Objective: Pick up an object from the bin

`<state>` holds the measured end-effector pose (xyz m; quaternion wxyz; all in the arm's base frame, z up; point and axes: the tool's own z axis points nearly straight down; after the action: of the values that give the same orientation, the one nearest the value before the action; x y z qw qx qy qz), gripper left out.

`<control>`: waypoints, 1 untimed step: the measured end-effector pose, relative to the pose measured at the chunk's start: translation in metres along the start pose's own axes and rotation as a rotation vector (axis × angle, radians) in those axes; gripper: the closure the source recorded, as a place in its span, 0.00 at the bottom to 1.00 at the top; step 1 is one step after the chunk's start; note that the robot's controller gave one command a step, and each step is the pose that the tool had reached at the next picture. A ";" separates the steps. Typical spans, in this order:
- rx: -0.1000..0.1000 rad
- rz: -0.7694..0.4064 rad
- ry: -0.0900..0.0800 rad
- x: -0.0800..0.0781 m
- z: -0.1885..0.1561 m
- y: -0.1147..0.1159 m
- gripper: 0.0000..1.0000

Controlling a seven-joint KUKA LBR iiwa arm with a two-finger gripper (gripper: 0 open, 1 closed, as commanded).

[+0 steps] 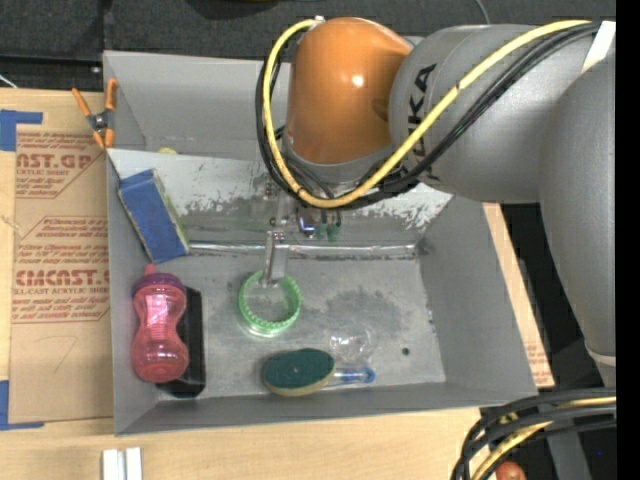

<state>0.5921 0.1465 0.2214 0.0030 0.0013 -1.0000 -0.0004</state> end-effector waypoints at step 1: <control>-0.001 0.002 -0.008 -0.002 -0.005 -0.001 0.00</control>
Offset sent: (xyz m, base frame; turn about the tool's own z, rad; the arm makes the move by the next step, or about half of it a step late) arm -0.0283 -0.0357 -0.1514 -0.1427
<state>0.5937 0.1454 0.2267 -0.0011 0.0001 -1.0000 -0.0009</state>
